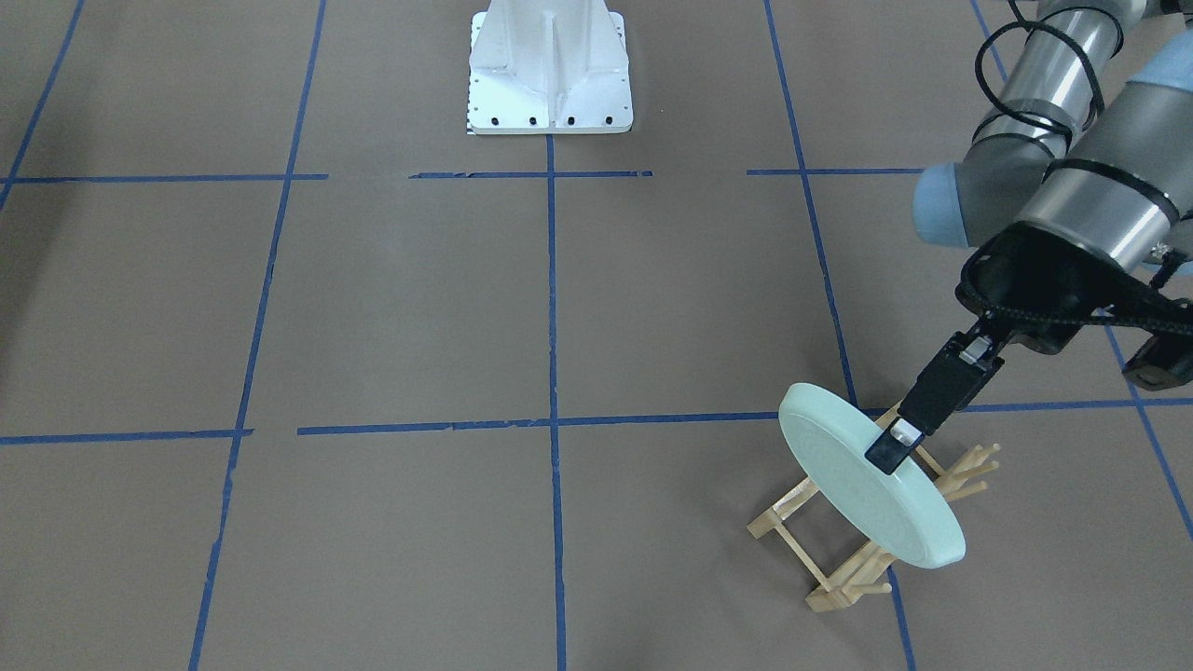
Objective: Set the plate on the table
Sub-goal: 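Grasp the plate rim with the left gripper and lift it out, then carry the plate toward the robot and lower it flat onto the table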
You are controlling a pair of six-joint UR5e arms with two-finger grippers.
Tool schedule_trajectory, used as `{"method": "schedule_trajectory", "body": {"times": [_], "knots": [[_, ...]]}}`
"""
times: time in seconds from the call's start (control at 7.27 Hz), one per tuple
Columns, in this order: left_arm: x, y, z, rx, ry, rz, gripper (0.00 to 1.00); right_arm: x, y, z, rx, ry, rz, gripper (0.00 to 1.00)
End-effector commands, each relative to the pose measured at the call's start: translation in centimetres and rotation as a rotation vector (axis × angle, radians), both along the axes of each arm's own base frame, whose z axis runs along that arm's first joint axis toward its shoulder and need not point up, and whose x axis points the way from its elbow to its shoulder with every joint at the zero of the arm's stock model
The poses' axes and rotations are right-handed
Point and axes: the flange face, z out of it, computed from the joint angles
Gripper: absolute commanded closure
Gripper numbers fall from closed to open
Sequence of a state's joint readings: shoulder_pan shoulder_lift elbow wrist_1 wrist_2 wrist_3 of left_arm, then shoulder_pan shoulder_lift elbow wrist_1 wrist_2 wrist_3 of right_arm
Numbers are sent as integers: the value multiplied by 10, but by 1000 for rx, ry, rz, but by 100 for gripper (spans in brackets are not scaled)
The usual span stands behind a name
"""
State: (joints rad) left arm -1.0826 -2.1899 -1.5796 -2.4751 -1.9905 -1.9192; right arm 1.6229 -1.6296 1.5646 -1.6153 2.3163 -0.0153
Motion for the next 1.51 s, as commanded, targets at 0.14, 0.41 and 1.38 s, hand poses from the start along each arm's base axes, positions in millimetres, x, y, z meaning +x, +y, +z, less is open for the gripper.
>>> {"method": "schedule_trajectory", "body": {"times": [0.14,0.41,1.38], "knots": [[116,53,-11,-297,-200,137,100,0,0,0,1,0,0,0],[202,91,-8,-464,-462,274,100,0,0,0,1,0,0,0],[371,146,56,-695,-842,516,4,0,1,0,-1,0,0,0]]}}
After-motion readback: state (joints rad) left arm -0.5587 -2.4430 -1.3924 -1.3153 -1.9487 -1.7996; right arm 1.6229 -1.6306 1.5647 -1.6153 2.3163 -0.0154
